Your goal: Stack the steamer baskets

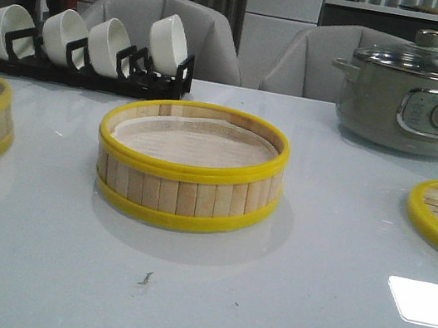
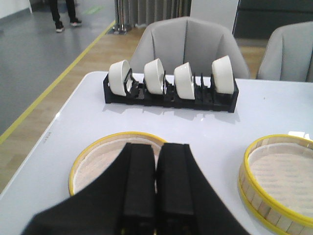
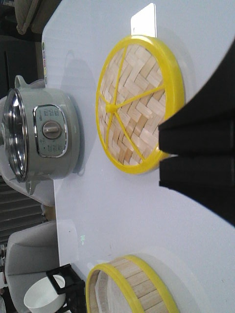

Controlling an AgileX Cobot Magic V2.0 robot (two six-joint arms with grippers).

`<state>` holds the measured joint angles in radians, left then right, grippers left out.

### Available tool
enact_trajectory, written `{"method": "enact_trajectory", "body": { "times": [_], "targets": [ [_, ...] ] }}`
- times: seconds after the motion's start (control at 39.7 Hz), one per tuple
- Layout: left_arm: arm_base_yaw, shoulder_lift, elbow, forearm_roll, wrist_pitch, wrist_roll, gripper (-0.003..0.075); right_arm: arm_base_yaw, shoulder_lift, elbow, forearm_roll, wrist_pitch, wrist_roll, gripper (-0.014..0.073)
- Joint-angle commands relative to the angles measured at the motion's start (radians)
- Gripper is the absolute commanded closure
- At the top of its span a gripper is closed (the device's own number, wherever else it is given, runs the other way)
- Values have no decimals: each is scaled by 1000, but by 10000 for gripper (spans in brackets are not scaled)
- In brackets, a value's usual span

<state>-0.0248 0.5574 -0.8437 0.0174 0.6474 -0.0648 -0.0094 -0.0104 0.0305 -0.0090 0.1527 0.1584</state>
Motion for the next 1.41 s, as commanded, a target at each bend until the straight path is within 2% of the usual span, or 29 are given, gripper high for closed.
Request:
{"method": "enact_trajectory", "body": {
  "times": [0.0,0.13,0.35,0.7,0.91,1.38],
  "targets": [
    [-10,120,-171,19,67,-4,633,-3,-21,-15,-14,-93,-5,538],
    [-26,223,-253,46,141,-4,633,-3,-21,-15,-14,-93,-5,538],
    [-105,317,-262,69,227,-4,633,-3,-21,-15,-14,-93,-5,538],
    [-119,318,-262,96,178,-4,633,-3,-21,-15,-14,-93,-5,538],
    [-119,318,-262,133,72,-4,633,-3,-21,-15,-14,-93,-5,538],
    [-119,325,-262,106,83,-4,633,-3,-21,-15,-14,-93,-5,538]
  ]
}}
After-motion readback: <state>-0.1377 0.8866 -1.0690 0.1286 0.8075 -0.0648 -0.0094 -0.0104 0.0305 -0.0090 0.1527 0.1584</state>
